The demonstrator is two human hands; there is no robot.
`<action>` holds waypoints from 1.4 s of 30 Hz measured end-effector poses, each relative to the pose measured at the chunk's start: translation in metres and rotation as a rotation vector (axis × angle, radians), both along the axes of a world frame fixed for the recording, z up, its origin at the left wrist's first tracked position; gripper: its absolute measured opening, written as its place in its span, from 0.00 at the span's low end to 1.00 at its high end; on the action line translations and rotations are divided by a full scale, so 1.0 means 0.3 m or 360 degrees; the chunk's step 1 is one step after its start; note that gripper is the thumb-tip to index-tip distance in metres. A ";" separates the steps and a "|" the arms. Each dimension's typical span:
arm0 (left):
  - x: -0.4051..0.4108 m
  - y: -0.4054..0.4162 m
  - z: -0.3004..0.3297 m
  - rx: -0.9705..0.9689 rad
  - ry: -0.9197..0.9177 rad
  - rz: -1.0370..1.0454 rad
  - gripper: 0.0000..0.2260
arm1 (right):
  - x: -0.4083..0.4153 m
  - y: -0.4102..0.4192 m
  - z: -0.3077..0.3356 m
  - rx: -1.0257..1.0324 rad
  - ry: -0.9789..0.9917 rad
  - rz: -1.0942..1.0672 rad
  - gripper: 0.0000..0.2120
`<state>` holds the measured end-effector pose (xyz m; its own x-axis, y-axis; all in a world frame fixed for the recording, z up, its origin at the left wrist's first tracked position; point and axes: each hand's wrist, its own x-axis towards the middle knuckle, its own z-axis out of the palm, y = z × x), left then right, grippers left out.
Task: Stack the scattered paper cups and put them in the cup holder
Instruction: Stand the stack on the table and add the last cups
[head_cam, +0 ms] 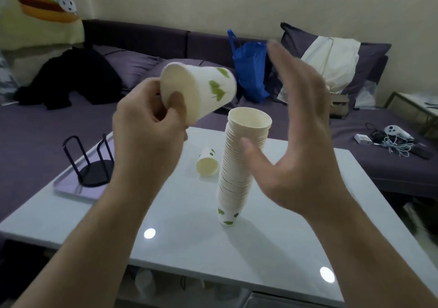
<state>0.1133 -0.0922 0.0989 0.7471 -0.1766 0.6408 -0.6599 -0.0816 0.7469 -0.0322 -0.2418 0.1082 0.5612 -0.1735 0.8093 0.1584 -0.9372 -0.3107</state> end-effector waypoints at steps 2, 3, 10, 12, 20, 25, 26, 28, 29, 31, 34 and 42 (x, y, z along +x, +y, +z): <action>-0.053 -0.019 0.035 0.0153 -0.0338 0.0065 0.07 | 0.018 0.044 0.030 -0.0202 -0.0006 0.0015 0.44; -0.076 -0.029 0.045 0.0199 -0.0451 0.0047 0.07 | 0.029 0.054 0.038 -0.0272 -0.0029 0.0038 0.42; -0.097 -0.057 0.037 -0.0031 0.0026 -0.0697 0.16 | 0.050 -0.034 0.060 0.0123 -0.0405 0.0012 0.34; -0.070 -0.071 -0.010 0.0165 -0.0005 -0.0593 0.19 | 0.067 -0.062 0.048 0.0413 -0.0405 0.0018 0.36; -0.046 -0.148 -0.156 0.0507 0.0331 -0.0808 0.29 | 0.127 -0.097 -0.027 0.0412 0.0457 -0.0126 0.38; -0.030 -0.155 -0.168 0.0438 0.0342 -0.0872 0.28 | 0.113 -0.109 -0.038 0.0130 0.0627 -0.0104 0.39; -0.028 -0.148 -0.166 0.0451 0.0344 -0.0906 0.29 | 0.107 -0.112 -0.044 0.0153 0.0669 -0.0083 0.39; -0.012 -0.133 -0.167 0.0384 0.0463 -0.0978 0.29 | 0.089 -0.117 -0.060 0.0379 0.0548 0.0066 0.38; 0.007 -0.130 -0.178 0.0297 0.0577 -0.0967 0.29 | 0.077 -0.119 -0.071 0.0529 0.0436 0.0140 0.36; 0.056 -0.132 -0.215 0.0202 0.0766 -0.0769 0.22 | 0.052 -0.125 -0.098 0.0752 0.0237 0.0185 0.31; 0.128 -0.166 -0.319 0.0496 0.0844 -0.0368 0.13 | 0.033 -0.142 -0.151 0.0915 0.0127 0.0171 0.27; 0.244 -0.318 -0.545 0.1303 0.0676 -0.0170 0.34 | 0.033 -0.179 -0.210 0.1107 0.0093 0.0107 0.20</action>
